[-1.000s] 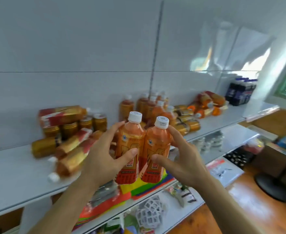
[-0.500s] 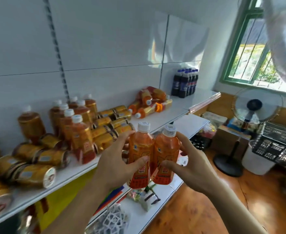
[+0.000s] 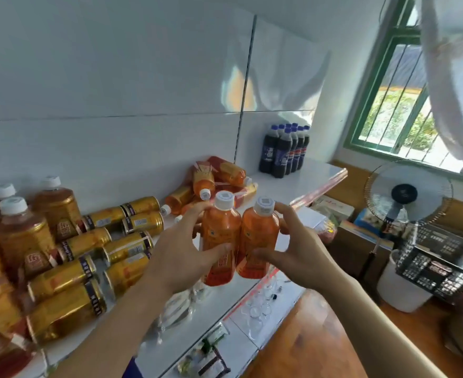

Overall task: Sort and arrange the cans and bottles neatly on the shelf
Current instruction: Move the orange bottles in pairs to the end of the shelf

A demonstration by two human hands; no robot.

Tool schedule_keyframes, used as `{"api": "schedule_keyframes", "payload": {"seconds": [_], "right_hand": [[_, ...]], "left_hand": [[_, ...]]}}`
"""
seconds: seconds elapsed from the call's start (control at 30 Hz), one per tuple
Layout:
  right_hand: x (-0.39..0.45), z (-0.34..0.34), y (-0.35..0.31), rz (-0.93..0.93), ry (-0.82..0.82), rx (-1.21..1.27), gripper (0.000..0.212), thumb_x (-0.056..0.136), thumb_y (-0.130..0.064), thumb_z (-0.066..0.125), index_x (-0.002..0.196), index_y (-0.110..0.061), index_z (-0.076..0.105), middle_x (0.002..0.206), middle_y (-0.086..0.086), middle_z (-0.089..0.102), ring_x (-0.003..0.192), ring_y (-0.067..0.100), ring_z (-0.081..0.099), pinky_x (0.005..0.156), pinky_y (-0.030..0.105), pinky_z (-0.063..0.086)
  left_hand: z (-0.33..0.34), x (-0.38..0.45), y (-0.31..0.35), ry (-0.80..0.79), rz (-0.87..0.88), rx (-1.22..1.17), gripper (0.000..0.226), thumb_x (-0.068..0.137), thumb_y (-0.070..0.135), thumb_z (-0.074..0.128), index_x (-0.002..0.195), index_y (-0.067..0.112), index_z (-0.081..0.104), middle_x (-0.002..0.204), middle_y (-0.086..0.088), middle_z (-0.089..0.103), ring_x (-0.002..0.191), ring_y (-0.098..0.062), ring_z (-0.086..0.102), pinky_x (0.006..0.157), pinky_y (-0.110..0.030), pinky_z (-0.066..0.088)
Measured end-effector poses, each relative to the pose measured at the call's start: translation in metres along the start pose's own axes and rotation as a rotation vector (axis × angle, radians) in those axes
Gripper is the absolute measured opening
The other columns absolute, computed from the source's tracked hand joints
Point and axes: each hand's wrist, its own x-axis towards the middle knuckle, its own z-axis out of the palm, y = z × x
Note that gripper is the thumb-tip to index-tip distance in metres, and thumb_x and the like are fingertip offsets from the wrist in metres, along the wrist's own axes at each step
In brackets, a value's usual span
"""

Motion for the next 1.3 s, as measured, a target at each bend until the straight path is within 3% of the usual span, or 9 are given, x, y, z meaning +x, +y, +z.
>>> {"api": "schedule_keyframes", "payload": {"seconds": [0.1,0.23,0.37,0.53,0.7,0.8,0.93,1.13,1.3], "right_hand": [[0.042,0.005,0.021,-0.054,-0.052,0.048,0.084,0.084,-0.052,0.086,0.14,-0.069,0.026,0.128,-0.045,0.051,0.112,-0.015,0.055,0.095,0.017,0.041],[0.097,0.017,0.052,-0.14,-0.137,0.091,0.084,0.085,-0.05,0.086,0.145,-0.062,0.03,0.141,-0.027,0.06,0.128,0.003,0.056,0.107,0.031,0.043],[0.151,0.029,0.085,-0.249,-0.234,0.117,0.085,0.086,-0.047,0.086,0.15,-0.056,0.031,0.139,-0.024,0.061,0.126,0.004,0.057,0.102,0.029,0.043],[0.198,0.052,0.114,-0.324,-0.321,0.162,0.09,0.083,-0.051,0.086,0.153,-0.052,0.03,0.137,-0.022,0.062,0.128,0.009,0.058,0.108,0.044,0.05],[0.222,0.077,0.126,-0.381,-0.395,0.21,0.089,0.085,-0.055,0.081,0.156,-0.053,0.027,0.131,-0.02,0.065,0.124,0.01,0.06,0.106,0.048,0.052],[0.233,0.082,0.129,-0.416,-0.417,0.221,0.089,0.089,-0.057,0.076,0.16,-0.053,0.023,0.133,-0.016,0.065,0.122,0.011,0.06,0.106,0.047,0.052],[0.24,0.085,0.13,-0.451,-0.462,0.156,0.092,0.094,-0.061,0.068,0.163,-0.055,0.007,0.145,-0.007,0.057,0.133,0.019,0.052,0.109,0.051,0.05],[0.239,0.083,0.13,-0.516,-0.382,0.021,0.096,0.098,-0.062,0.064,0.167,-0.043,0.001,0.158,-0.007,0.045,0.146,0.017,0.037,0.117,0.043,0.04],[0.235,0.079,0.13,-0.559,-0.295,-0.049,0.101,0.096,-0.072,0.057,0.169,-0.038,-0.004,0.177,-0.008,0.013,0.163,0.018,0.01,0.13,0.049,0.025]], "left_hand": [[0.009,0.028,-0.012,0.038,-0.039,0.023,0.082,0.075,0.058,0.088,0.142,0.054,0.041,0.13,0.023,0.064,0.117,-0.006,0.063,0.103,-0.044,0.056],[0.024,0.055,-0.027,0.11,-0.114,0.051,0.075,0.073,0.055,0.091,0.128,0.067,0.04,0.12,0.035,0.061,0.114,-0.003,0.065,0.101,-0.043,0.057],[0.041,0.074,-0.032,0.222,-0.202,0.093,0.075,0.074,0.048,0.093,0.131,0.058,0.045,0.118,0.032,0.063,0.114,-0.004,0.066,0.1,-0.041,0.058],[0.06,0.087,-0.04,0.296,-0.334,0.133,0.076,0.076,0.046,0.091,0.137,0.046,0.047,0.127,0.024,0.065,0.123,-0.006,0.063,0.104,-0.047,0.056],[0.071,0.09,-0.048,0.333,-0.443,0.174,0.073,0.083,0.036,0.088,0.135,0.052,0.04,0.122,0.037,0.054,0.127,-0.005,0.056,0.108,-0.036,0.049],[0.073,0.093,-0.052,0.339,-0.464,0.202,0.077,0.086,0.037,0.086,0.146,0.047,0.037,0.131,0.03,0.054,0.13,-0.005,0.053,0.109,-0.034,0.046],[0.076,0.095,-0.05,0.322,-0.478,0.226,0.082,0.089,0.037,0.081,0.153,0.042,0.03,0.136,0.024,0.05,0.127,-0.002,0.048,0.104,-0.028,0.043],[0.078,0.096,-0.045,0.263,-0.467,0.3,0.085,0.093,0.039,0.078,0.155,0.045,0.019,0.15,0.015,0.051,0.13,-0.001,0.049,0.104,-0.027,0.042],[0.077,0.088,-0.045,0.25,-0.413,0.426,0.108,0.087,0.053,0.08,0.164,0.039,0.006,0.172,0.011,0.017,0.156,-0.012,0.027,0.123,-0.043,0.035]]}}
